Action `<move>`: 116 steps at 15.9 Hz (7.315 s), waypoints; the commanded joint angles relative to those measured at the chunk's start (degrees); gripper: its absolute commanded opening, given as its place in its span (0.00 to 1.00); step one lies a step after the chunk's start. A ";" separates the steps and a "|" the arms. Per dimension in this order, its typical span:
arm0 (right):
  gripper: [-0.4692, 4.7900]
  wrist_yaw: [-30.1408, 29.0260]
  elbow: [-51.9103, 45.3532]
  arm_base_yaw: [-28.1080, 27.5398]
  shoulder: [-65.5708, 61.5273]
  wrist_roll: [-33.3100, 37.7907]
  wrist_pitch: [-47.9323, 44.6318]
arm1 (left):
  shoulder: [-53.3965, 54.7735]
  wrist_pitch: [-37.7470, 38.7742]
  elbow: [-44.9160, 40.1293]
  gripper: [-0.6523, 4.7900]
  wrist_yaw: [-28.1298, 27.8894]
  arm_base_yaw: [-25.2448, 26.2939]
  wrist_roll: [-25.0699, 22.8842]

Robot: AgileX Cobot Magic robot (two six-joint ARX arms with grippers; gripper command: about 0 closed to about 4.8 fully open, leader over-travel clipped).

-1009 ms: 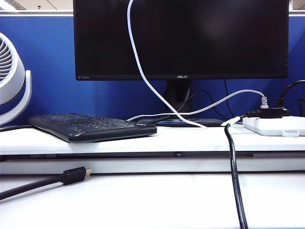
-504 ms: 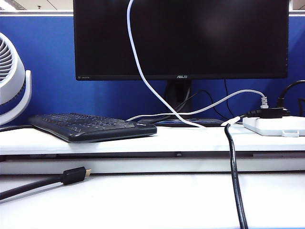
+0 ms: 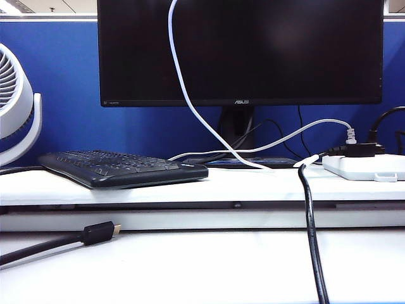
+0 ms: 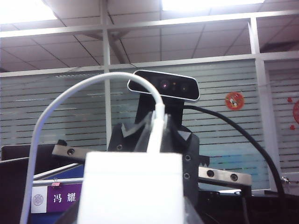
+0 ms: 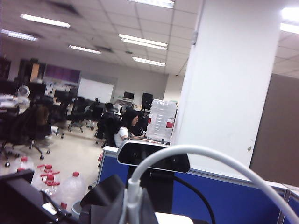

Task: Pick up the Type-C charging cable and the charging base, insert one end of the Type-C charger into the corresponding slot on the base, and finally place the plugged-in charger back on the table.

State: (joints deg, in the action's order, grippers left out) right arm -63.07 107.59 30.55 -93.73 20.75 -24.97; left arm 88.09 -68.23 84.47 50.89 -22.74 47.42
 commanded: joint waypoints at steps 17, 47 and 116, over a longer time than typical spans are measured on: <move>0.09 -12.55 -2.34 1.27 -2.54 -6.49 12.94 | -1.46 -3.89 1.99 0.16 -14.93 0.63 1.27; 0.33 -11.21 -2.32 2.19 -2.54 -0.81 8.85 | -1.46 -6.05 1.97 0.16 -17.11 0.94 2.12; 0.46 8.04 -2.29 -6.95 4.76 15.47 5.81 | -1.40 6.88 1.92 0.16 -5.84 1.86 4.07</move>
State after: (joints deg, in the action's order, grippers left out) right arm -55.27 105.08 23.55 -89.17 36.01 -18.24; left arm 87.09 -60.51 86.15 45.01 -20.84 51.11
